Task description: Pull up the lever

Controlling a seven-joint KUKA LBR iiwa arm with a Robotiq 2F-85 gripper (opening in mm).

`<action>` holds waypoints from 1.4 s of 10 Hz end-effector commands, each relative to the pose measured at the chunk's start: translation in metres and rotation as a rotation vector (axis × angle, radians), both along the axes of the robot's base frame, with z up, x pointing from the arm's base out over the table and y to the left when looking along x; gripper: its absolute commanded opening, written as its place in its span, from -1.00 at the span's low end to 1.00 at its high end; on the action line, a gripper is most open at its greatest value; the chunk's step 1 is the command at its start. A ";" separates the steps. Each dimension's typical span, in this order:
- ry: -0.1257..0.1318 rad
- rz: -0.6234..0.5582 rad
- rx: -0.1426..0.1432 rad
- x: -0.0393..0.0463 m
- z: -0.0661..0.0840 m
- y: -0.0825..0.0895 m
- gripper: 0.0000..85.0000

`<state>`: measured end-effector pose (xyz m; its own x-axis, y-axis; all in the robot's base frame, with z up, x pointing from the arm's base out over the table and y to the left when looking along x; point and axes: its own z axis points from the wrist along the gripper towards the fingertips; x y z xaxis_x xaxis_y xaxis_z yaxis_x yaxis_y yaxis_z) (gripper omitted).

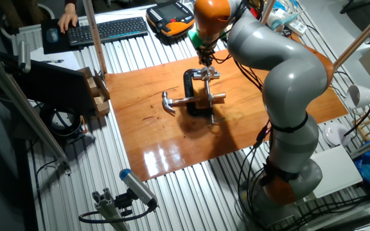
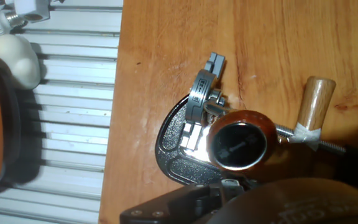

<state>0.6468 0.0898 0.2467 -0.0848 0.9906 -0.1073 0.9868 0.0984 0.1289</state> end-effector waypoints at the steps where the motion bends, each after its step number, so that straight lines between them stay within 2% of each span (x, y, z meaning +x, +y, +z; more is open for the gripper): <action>1: -0.002 -0.001 0.008 -0.0001 0.000 0.000 -1.00; 2: 0.011 -0.016 0.006 -0.0001 0.000 0.000 -1.00; 5: 0.064 -0.181 -0.070 -0.0001 0.000 0.000 -1.00; 7: 0.073 -0.218 -0.097 -0.0001 0.000 0.000 -1.00; 8: 0.074 -0.215 -0.087 -0.0001 0.000 0.000 -1.00; 9: 0.071 -0.222 -0.063 -0.0001 0.000 0.000 -1.00; 12: 0.067 -0.144 -0.081 -0.0001 0.000 0.000 -1.00; 14: 0.066 -0.122 -0.075 0.0014 -0.002 -0.010 -1.00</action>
<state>0.6484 0.0796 0.2445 0.0224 0.9838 -0.1780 0.9981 -0.0119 0.0597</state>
